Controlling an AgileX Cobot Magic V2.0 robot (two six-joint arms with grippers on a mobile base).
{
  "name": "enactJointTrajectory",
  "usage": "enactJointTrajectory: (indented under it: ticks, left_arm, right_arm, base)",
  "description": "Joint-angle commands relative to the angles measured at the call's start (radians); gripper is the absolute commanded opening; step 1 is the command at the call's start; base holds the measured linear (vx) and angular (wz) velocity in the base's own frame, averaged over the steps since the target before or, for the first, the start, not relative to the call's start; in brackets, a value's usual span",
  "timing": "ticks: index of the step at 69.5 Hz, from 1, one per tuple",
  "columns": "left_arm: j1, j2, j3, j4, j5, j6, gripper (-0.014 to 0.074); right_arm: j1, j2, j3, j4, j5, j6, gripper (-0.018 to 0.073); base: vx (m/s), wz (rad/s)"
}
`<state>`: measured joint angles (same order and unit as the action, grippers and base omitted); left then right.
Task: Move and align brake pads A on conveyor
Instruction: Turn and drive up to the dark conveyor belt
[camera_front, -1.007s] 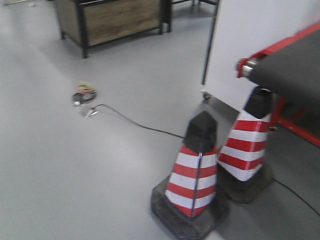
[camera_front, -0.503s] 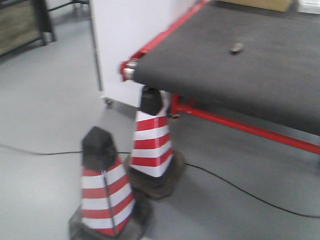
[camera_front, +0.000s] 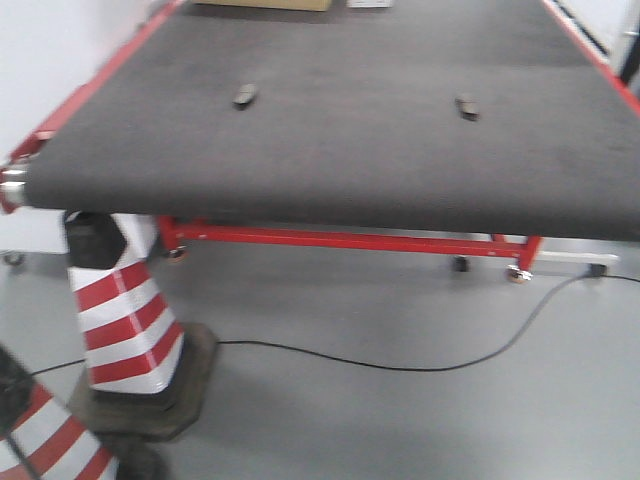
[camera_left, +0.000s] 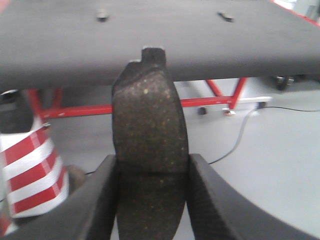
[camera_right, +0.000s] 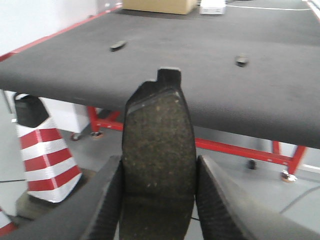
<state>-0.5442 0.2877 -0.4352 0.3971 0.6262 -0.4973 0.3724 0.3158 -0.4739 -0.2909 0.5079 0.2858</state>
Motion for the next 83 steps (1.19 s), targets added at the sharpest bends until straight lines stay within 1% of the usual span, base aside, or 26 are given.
enactJointTrajectory:
  ticks: [1,14,46,83]
  left_arm:
    - [-0.004,0.006,-0.029,0.019,-0.084,-0.010,-0.0006]
    - [-0.004,0.006,-0.029,0.019,-0.084,-0.010,-0.0006]
    - [-0.004,0.006,-0.029,0.019,-0.084,-0.010,-0.0006]
    - [-0.004,0.006,-0.029,0.019,-0.084,-0.010,-0.0006]
  right_arm:
    - [0.000,0.006,-0.032,-0.021,-0.087,-0.004,-0.0004]
    - [0.000,0.006,-0.032,-0.021,-0.087,-0.004,-0.0004]
    - [0.000,0.006,-0.032,-0.021,-0.087,-0.004,-0.0004]
    - [0.000,0.006,-0.032,-0.021,-0.087,-0.004,-0.0004]
  base:
    - [0.06,-0.47]
    - [0.06,-0.26]
    - [0.11,-0.07]
    - [0.30,0.08]
